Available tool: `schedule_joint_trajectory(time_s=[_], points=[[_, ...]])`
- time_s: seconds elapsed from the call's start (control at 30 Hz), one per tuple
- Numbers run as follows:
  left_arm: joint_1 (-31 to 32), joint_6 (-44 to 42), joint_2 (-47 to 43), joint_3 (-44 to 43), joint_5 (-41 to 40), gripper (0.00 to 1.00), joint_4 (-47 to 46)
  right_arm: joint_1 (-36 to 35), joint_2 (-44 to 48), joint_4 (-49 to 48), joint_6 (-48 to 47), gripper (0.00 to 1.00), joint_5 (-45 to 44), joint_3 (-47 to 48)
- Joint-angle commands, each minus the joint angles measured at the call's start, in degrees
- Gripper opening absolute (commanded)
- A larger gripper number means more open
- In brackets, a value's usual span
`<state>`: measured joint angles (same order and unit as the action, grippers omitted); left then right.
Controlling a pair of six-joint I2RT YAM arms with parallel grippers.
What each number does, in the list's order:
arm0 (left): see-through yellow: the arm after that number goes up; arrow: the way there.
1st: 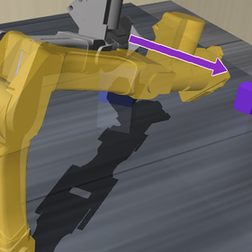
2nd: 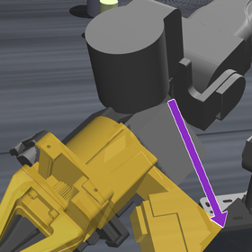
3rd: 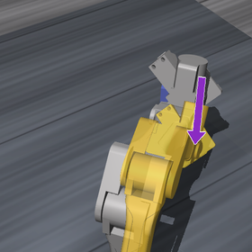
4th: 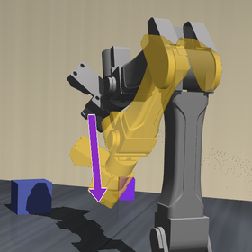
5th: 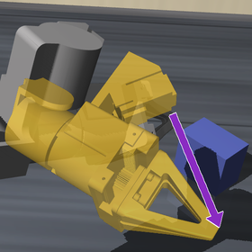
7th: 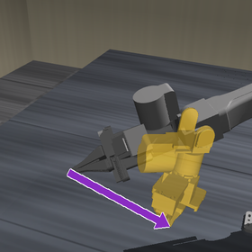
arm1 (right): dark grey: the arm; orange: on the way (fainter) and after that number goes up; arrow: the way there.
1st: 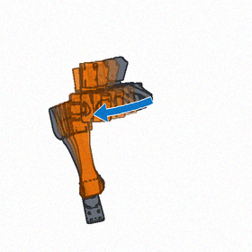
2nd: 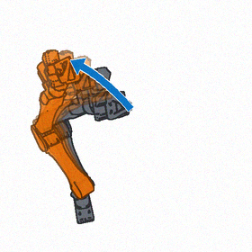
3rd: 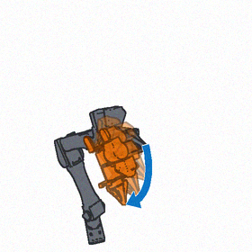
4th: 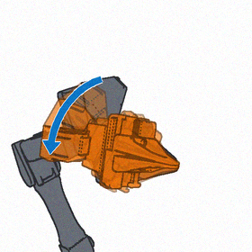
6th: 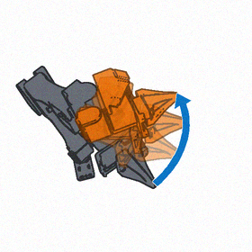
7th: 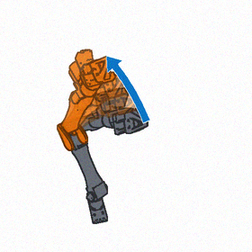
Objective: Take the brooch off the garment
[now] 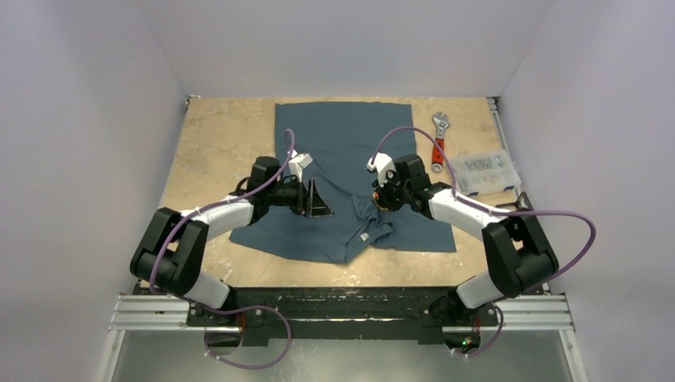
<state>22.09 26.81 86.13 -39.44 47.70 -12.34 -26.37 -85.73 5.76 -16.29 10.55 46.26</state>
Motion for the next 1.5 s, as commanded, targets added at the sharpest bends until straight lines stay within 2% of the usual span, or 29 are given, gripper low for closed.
schedule_joint_trajectory(time_s=[0.0, 0.53, 1.03, 1.13, 1.23, 1.37, 1.47], points=[[-0.73, -1.93, -1.46, -0.44, 0.24, 0.69, 0.16, -0.29, 2.32, -1.27, -3.49, 0.00, -5.13, 0.08], [-2.27, -0.48, -2.20, 0.30, 1.16, 0.73, -1.20, -0.04, 2.97, 2.00, -4.44, 0.00, -7.17, 1.71], [-3.70, -2.10, -5.86, 2.15, 1.31, 0.74, -2.24, 4.38, 4.90, 8.26, -6.80, 0.00, -10.66, 5.31], [-4.08, -2.74, -7.73, 2.29, 3.28, 0.74, -3.28, 7.07, 6.53, 11.68, -4.96, 0.00, -1.38, 9.22], [-4.42, -5.54, -10.91, 1.48, 6.61, 0.73, -3.70, 10.31, 7.97, 14.96, -1.02, 0.00, 14.61, 14.34], [-4.42, -16.19, -16.10, -2.06, 9.13, 0.72, 4.33, 11.11, 7.26, 18.60, 3.45, 0.00, 34.27, 21.29], [-4.45, -22.34, -20.00, -3.64, 8.70, 0.72, 10.16, 11.00, 6.97, 16.24, 10.37, 0.00, 42.86, 24.01]])
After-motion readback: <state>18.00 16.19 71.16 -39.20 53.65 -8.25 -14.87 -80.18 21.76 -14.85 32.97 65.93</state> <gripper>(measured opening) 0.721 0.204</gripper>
